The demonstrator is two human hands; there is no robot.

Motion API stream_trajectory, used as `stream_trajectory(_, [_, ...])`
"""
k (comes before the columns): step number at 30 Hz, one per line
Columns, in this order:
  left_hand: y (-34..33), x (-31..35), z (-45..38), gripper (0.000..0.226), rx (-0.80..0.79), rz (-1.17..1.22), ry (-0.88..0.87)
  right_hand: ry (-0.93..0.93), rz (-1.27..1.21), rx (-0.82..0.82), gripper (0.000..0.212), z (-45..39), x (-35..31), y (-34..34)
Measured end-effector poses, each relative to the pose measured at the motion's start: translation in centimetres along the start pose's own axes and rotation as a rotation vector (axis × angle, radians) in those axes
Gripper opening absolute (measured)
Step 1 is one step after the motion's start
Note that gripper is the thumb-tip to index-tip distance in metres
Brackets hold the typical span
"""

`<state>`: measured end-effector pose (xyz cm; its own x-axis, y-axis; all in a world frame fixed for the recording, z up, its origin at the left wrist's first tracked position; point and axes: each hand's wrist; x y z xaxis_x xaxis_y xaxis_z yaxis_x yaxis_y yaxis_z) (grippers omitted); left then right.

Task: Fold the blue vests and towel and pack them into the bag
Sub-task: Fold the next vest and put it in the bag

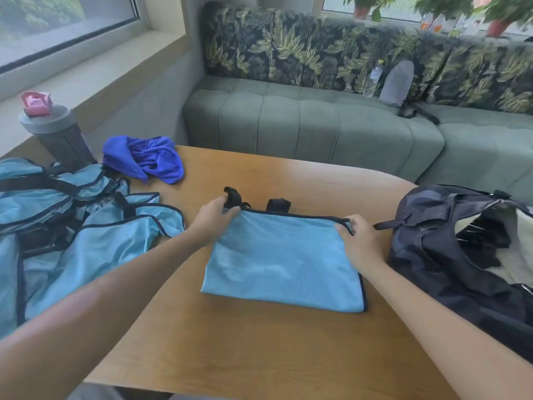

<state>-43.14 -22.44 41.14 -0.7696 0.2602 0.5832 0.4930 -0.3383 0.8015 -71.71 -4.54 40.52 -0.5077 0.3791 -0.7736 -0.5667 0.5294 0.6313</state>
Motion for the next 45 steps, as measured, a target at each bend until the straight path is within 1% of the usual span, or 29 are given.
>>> stream_trajectory(1, [-0.4,-0.1,-0.2,0.035,0.025,-0.058,0.021,-0.041,-0.013,-0.019,0.013,-0.2,0.5,-0.5])
stream_trajectory(3, [-1.2,-0.1,0.7,0.035,0.159,-0.199,0.014,-0.019,0.043,0.014,0.030,0.4,0.9,-1.3])
stream_trajectory(4, [-1.7,0.1,1.7,0.035,0.247,-0.244,-0.022,0.053,0.129,0.053,0.039,0.8,0.8,-1.6])
stream_trajectory(5, [-2.1,0.4,3.0,0.035,0.325,-0.264,-0.059,0.162,0.208,0.083,0.043,1.4,0.6,-1.9])
stream_trajectory(6, [-2.6,0.7,4.6,0.035,0.380,-0.271,-0.087,0.278,0.254,0.076,0.042,2.1,-0.1,-2.4])
stream_trajectory(7, [-3.3,1.0,6.1,0.036,0.409,-0.285,-0.106,0.385,0.255,0.025,0.039,2.6,-0.9,-3.0])
stream_trajectory(9, [-5.4,1.1,8.8,0.045,0.410,-0.396,-0.145,0.549,0.186,-0.190,0.031,3.5,-2.8,-4.9])
stream_trajectory(11, [-7.7,0.2,10.5,0.059,0.321,-0.513,-0.158,0.739,0.206,-0.407,0.034,3.4,-4.3,-7.7])
stream_trajectory(12, [-8.5,-0.3,11.0,0.066,0.266,-0.537,-0.141,0.834,0.267,-0.492,0.037,3.0,-4.9,-9.2])
stream_trajectory(14, [-9.2,-1.6,11.4,0.077,0.193,-0.556,-0.120,0.948,0.421,-0.621,0.049,1.5,-6.1,-11.4])
stream_trajectory(15, [-9.2,-2.3,11.2,0.079,0.186,-0.586,-0.142,0.997,0.516,-0.659,0.055,0.4,-6.5,-11.9])
stream_trajectory(17, [-8.3,-3.9,10.2,0.079,0.175,-0.666,-0.251,1.077,0.693,-0.693,0.064,-1.6,-6.9,-11.8])
stream_trajectory(18, [-7.4,-4.8,9.5,0.079,0.147,-0.698,-0.323,1.092,0.753,-0.709,0.066,-2.4,-6.8,-11.3])
stream_trajectory(20, [-5.3,-6.9,7.3,0.081,0.053,-0.763,-0.475,1.059,0.768,-0.751,0.070,-3.2,-6.1,-10.1])
stream_trajectory(22, [-3.3,-8.5,4.9,0.080,0.008,-0.860,-0.601,0.940,0.691,-0.792,0.074,-2.8,-4.7,-9.0])
stream_trajectory(24, [-1.7,-8.8,3.0,0.080,-0.046,-0.920,-0.655,0.806,0.584,-0.792,0.077,-1.0,-3.1,-8.0])
stream_trajectory(25, [-1.1,-8.5,2.4,0.082,-0.052,-0.934,-0.657,0.744,0.545,-0.758,0.079,0.2,-2.3,-7.6])
stream_trajectory(27, [-0.7,-7.0,2.2,0.082,0.005,-0.935,-0.664,0.606,0.502,-0.711,0.076,2.7,-1.4,-6.9])
stream_trajectory(29, [-0.9,-5.3,3.7,0.073,0.040,-0.898,-0.710,0.497,0.487,-0.693,0.073,5.1,-1.0,-6.2])
stream_trajectory(31, [-1.7,-4.7,7.0,0.061,0.051,-0.772,-0.797,0.454,0.473,-0.683,0.075,7.3,-0.7,-4.9])
stream_trajectory(33, [-2.1,-5.0,11.9,0.053,-0.007,-0.657,-0.858,0.499,0.459,-0.681,0.076,9.5,-0.6,-3.0])
stream_trajectory(35, [-2.0,-5.9,16.8,0.057,-0.111,-0.599,-0.901,0.579,0.431,-0.686,0.074,11.7,-0.5,-1.0])
stream_trajectory(37, [-1.7,-6.8,20.5,0.070,-0.203,-0.628,-0.932,0.628,0.405,-0.715,0.075,14.1,0.1,0.9])
stream_trajectory(39, [-2.1,-7.9,22.7,0.088,-0.246,-0.722,-0.941,0.641,0.422,-0.777,0.082,16.2,1.1,2.5])
stream_trajectory(40, [-2.6,-8.3,23.5,0.092,-0.230,-0.769,-0.940,0.637,0.439,-0.813,0.087,17.1,1.8,3.3])
stream_trajectory(42, [-4.0,-8.8,24.6,0.081,-0.118,-0.826,-0.931,0.655,0.469,-0.862,0.099,18.5,3.0,4.1])
stream_trajectory(43, [-4.6,-8.8,24.9,0.075,-0.042,-0.837,-0.921,0.684,0.488,-0.848,0.104,19.1,3.5,4.1])
stream_trajectory(44, [-5.2,-8.8,25.1,0.072,0.031,-0.828,-0.916,0.723,0.500,-0.802,0.103,19.6,4.2,3.9])
stream_trajectory(45, [-5.9,-8.7,25.6,0.069,0.095,-0.790,-0.911,0.761,0.498,-0.736,0.098,20.4,4.9,3.5])
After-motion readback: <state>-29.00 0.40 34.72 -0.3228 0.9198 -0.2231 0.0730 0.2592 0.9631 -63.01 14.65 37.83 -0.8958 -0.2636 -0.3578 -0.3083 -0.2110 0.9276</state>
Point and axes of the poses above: each hand's wrist, its own z-axis away from the middle knuckle, its own y-axis out of the back of the hand, x = y × z, and after that the axes turned 11 degrees about -z, right-handed
